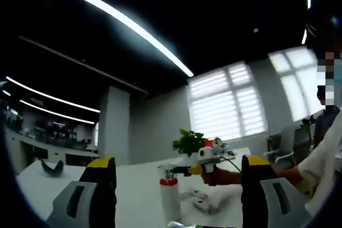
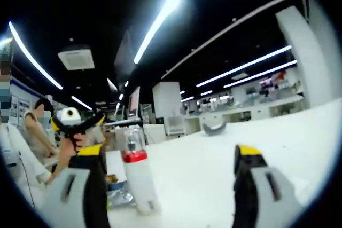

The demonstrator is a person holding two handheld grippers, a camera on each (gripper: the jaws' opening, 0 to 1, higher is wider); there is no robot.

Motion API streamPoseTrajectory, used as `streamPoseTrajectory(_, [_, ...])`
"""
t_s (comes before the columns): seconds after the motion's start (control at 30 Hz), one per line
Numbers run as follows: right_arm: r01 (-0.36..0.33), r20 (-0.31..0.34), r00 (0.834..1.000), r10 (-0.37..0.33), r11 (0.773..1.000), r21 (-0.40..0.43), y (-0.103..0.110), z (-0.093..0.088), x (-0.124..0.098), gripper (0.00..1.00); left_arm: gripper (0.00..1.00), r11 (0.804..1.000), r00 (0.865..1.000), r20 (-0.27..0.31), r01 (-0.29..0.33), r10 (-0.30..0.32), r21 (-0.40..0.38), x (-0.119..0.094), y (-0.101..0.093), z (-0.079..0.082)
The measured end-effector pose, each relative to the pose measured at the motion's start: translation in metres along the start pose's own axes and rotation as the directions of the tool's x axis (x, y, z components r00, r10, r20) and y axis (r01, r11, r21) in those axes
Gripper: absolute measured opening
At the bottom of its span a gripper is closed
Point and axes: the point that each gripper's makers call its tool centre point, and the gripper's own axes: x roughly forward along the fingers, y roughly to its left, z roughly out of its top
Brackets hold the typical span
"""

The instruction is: Arrange the skincare products in the storage area until every visible bottle or jar stands upright without overlapping.

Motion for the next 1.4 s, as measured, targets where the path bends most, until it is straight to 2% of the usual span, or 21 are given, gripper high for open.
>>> streamPoseTrajectory(0.13, [0.039,0.045,0.998,-0.042,0.998,0.052,-0.011,0.007,-0.009,1.00,0.99,1.000,1.000,0.016,0.015,-0.016,0.022,-0.011,-0.010,0.006])
streamPoseTrajectory(0.17, [0.059,0.048,0.997,-0.062,0.997,0.057,-0.016,0.007,-0.011,1.00,0.99,0.999,0.999,0.023,0.039,-0.039,0.030,-0.014,-0.015,0.008])
streamPoseTrajectory(0.3, [0.133,0.048,0.990,-0.136,0.989,0.067,-0.038,0.006,-0.020,1.00,0.99,0.998,0.999,0.025,0.046,-0.046,0.037,-0.024,-0.013,0.016])
streamPoseTrajectory(0.37, [0.172,0.044,0.984,-0.175,0.983,0.062,-0.038,0.002,-0.024,1.00,0.99,0.998,0.999,0.039,0.030,-0.032,0.052,-0.028,-0.010,0.021])
streamPoseTrajectory(0.53, [0.303,0.015,0.953,-0.304,0.952,0.048,-0.060,-0.009,-0.039,1.00,0.98,0.999,0.998,0.054,0.013,-0.015,0.035,-0.034,-0.004,0.024])
streamPoseTrajectory(0.63, [0.326,-0.002,0.945,-0.326,0.945,0.037,-0.064,-0.014,-0.043,1.00,0.97,0.999,0.998,0.065,-0.005,0.003,0.040,-0.037,0.002,0.028])
streamPoseTrajectory(0.77, [0.351,-0.035,0.936,-0.350,0.936,0.023,-0.065,-0.025,-0.044,1.00,0.97,0.999,0.997,0.071,-0.005,0.002,0.044,-0.040,-0.003,0.033])
streamPoseTrajectory(0.8, [0.370,-0.063,0.927,-0.369,0.929,0.006,-0.066,-0.031,-0.045,0.99,0.97,0.999,0.998,0.070,-0.001,-0.002,0.050,-0.040,-0.005,0.034])
streamPoseTrajectory(0.87, [0.463,-0.152,0.878,-0.454,0.886,0.028,-0.074,-0.049,-0.053,0.92,0.97,0.998,0.998,0.060,0.009,-0.013,0.066,-0.041,-0.010,0.034])
streamPoseTrajectory(0.9, [0.434,-0.134,0.894,-0.427,0.900,0.030,-0.069,-0.046,-0.048,0.92,0.97,0.997,0.998,0.059,0.014,-0.019,0.072,-0.041,-0.012,0.035])
streamPoseTrajectory(0.93, [0.430,-0.146,0.895,-0.421,0.902,0.038,-0.062,-0.045,-0.046,0.91,0.97,0.997,0.998,0.062,0.018,-0.022,0.073,-0.042,-0.014,0.037])
streamPoseTrajectory(1.0, [0.454,-0.142,0.883,-0.447,0.891,0.017,-0.048,-0.037,-0.045,0.90,0.97,0.998,0.996,0.088,0.030,-0.035,0.064,-0.044,-0.019,0.043])
streamPoseTrajectory(1.1, [0.455,-0.164,0.875,-0.455,0.890,-0.038,-0.023,-0.033,-0.041,0.88,0.97,0.997,0.996,0.086,0.029,-0.036,0.078,-0.045,-0.022,0.044])
streamPoseTrajectory(1.13, [0.453,-0.167,0.875,-0.454,0.890,-0.044,-0.016,-0.033,-0.040,0.86,0.97,0.996,0.996,0.084,0.025,-0.032,0.084,-0.045,-0.021,0.044])
streamPoseTrajectory(1.17, [0.439,-0.232,0.871,-0.432,0.898,-0.027,-0.003,-0.046,-0.042,0.83,0.97,0.996,0.996,0.083,0.020,-0.028,0.088,-0.045,-0.020,0.044])
streamPoseTrajectory(1.2, [0.415,-0.254,0.880,-0.402,0.910,-0.002,0.010,-0.052,-0.040,0.81,0.97,0.996,0.996,0.084,0.019,-0.026,0.085,-0.046,-0.020,0.044])
streamPoseTrajectory(1.23, [0.410,-0.239,0.886,-0.398,0.912,0.003,0.015,-0.053,-0.040,0.81,0.97,0.997,0.996,0.086,0.021,-0.027,0.080,-0.046,-0.020,0.044])
streamPoseTrajectory(1.27, [0.420,-0.244,0.882,-0.403,0.907,0.020,0.023,-0.058,-0.043,0.81,0.97,0.997,0.996,0.090,0.024,-0.030,0.071,-0.046,-0.020,0.045])
streamPoseTrajectory(1.3, [0.455,-0.264,0.861,-0.434,0.890,0.021,0.023,-0.065,-0.050,0.81,0.96,0.997,0.995,0.092,0.026,-0.032,0.069,-0.047,-0.021,0.045])
streamPoseTrajectory(1.37, [0.485,-0.313,0.826,-0.469,0.874,-0.029,0.026,-0.081,-0.061,0.84,0.93,0.995,0.995,0.097,0.030,-0.039,0.092,-0.047,-0.023,0.045])
streamPoseTrajectory(1.4, [0.498,-0.318,0.817,-0.481,0.867,-0.032,0.027,-0.086,-0.065,0.87,0.91,0.994,0.994,0.099,0.030,-0.040,0.102,-0.047,-0.024,0.044])
